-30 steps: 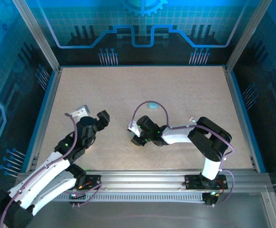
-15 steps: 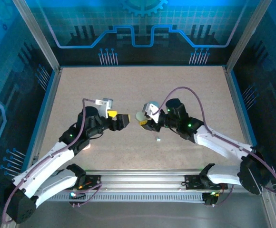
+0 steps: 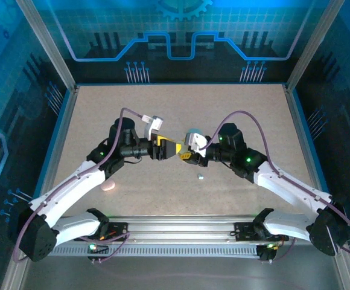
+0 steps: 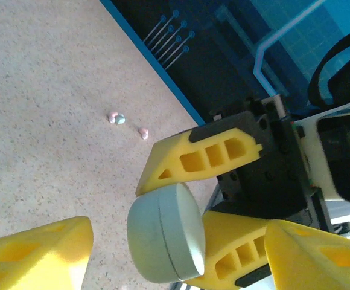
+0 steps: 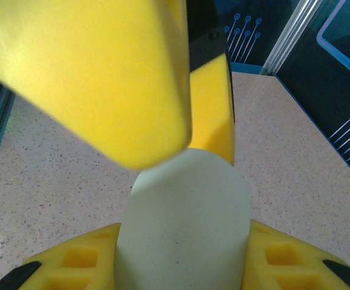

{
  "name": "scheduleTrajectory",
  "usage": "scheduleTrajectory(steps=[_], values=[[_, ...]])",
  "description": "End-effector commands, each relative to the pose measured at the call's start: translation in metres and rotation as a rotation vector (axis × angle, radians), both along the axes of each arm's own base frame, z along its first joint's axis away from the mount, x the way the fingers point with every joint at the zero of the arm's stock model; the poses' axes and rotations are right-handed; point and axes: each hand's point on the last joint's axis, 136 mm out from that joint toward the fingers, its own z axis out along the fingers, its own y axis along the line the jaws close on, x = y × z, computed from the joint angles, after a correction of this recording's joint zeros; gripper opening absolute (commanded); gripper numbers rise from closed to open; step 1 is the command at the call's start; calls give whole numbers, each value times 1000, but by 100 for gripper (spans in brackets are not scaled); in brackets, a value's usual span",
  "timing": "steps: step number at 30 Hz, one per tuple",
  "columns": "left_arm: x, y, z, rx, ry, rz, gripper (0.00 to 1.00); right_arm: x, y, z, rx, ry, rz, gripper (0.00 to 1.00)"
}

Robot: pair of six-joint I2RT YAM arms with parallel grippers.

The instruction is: Insert the wireless bluetooth earbuds into the charging case

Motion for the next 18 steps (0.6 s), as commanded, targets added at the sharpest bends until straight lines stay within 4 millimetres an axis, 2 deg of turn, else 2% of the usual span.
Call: scheduleTrajectory(steps=[1,8,12,15,16,18], values=[[-4,-7,16,-48,23,-47,71,0,0,27,48,-78,19,33],[1,-12,11,-43,67,-50,55,5,-1,31,54,-108,-5,35],[4,-16,9,-43,98,-44,35,7,1,34,51,-136,-22,37],[13,-13,8,-59,154,27,16,10,-1,41,60,-176,-58,42],[16,-11,8,-72,175,60,11,12,-3,43,65,-190,-73,43],[17,-11,16,-139,195,83,10,15,-8,46,73,-223,-106,48]])
